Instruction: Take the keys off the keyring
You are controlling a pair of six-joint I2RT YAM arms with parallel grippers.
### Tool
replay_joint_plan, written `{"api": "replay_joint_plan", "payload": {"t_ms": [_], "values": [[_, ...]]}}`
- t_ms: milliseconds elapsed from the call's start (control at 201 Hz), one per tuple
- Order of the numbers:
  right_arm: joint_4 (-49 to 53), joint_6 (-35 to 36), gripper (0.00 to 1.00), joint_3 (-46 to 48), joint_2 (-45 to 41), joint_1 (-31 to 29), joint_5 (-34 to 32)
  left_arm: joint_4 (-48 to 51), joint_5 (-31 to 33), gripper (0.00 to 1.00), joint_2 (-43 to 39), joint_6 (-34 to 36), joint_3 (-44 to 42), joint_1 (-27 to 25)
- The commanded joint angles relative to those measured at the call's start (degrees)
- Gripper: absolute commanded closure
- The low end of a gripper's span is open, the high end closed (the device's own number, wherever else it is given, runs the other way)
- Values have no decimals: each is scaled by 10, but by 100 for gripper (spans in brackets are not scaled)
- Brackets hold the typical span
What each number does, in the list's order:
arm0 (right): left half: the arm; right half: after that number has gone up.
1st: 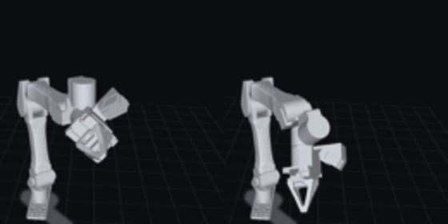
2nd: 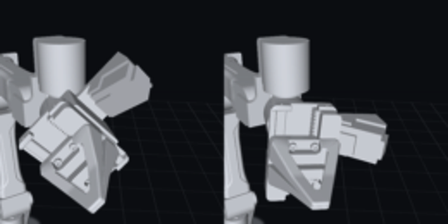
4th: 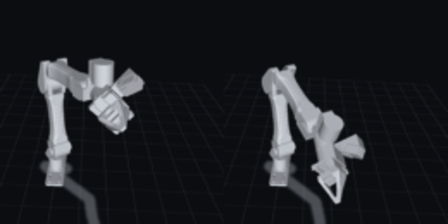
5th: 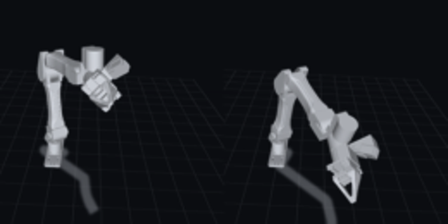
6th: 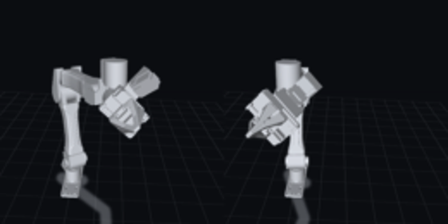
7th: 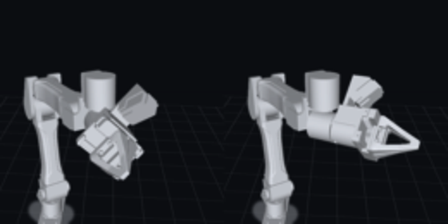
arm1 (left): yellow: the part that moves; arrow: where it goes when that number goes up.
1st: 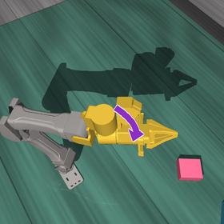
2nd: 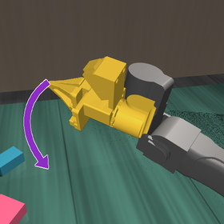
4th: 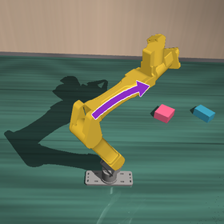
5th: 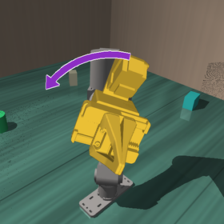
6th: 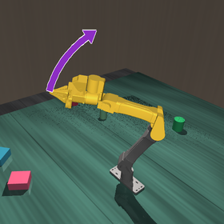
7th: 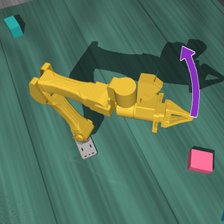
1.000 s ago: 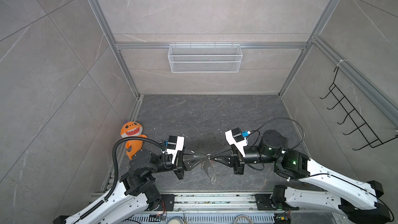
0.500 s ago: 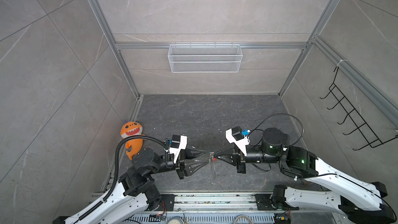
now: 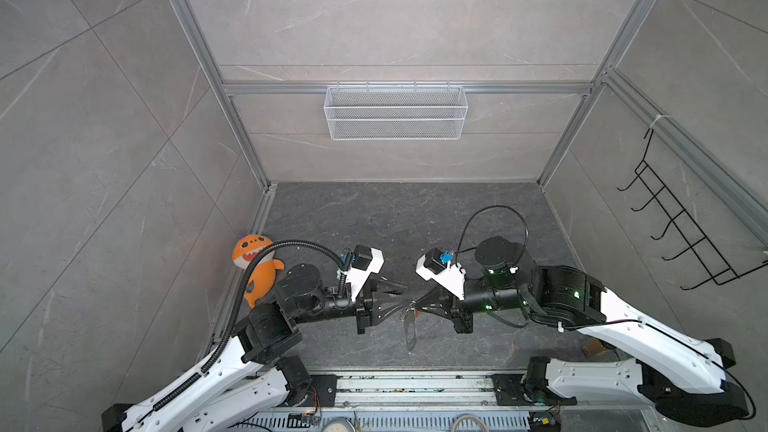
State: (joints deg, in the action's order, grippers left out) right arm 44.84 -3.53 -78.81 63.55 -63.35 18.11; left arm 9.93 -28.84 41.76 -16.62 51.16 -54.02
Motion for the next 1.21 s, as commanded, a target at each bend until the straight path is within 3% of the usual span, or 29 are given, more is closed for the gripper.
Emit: {"api": "replay_joint_plan", "payload": {"t_ms": [0, 224, 498, 767, 916, 1046, 1126, 1200], "values": [[28, 12, 100, -27, 2, 2, -2, 66, -19, 68, 21, 28, 45, -2], [32, 14, 100, -35, 12, 3, -8, 138, -46, 67, 63, 49, 90, -2], [32, 15, 100, -36, 11, 5, -17, 167, -55, 80, 71, 62, 105, -2], [28, 14, 100, -37, 16, 6, -13, 168, -56, 79, 86, 64, 112, -2], [23, 12, 100, -37, 18, 6, -15, 156, -61, 89, 90, 64, 112, -2], [22, 10, 100, -39, 23, 6, -14, 152, -58, 91, 91, 65, 112, -2], [18, 7, 100, -38, 25, 6, -13, 143, -58, 100, 88, 66, 108, -2], [11, 4, 100, -36, 25, 5, -13, 125, -50, 100, 80, 65, 97, -2]]}}
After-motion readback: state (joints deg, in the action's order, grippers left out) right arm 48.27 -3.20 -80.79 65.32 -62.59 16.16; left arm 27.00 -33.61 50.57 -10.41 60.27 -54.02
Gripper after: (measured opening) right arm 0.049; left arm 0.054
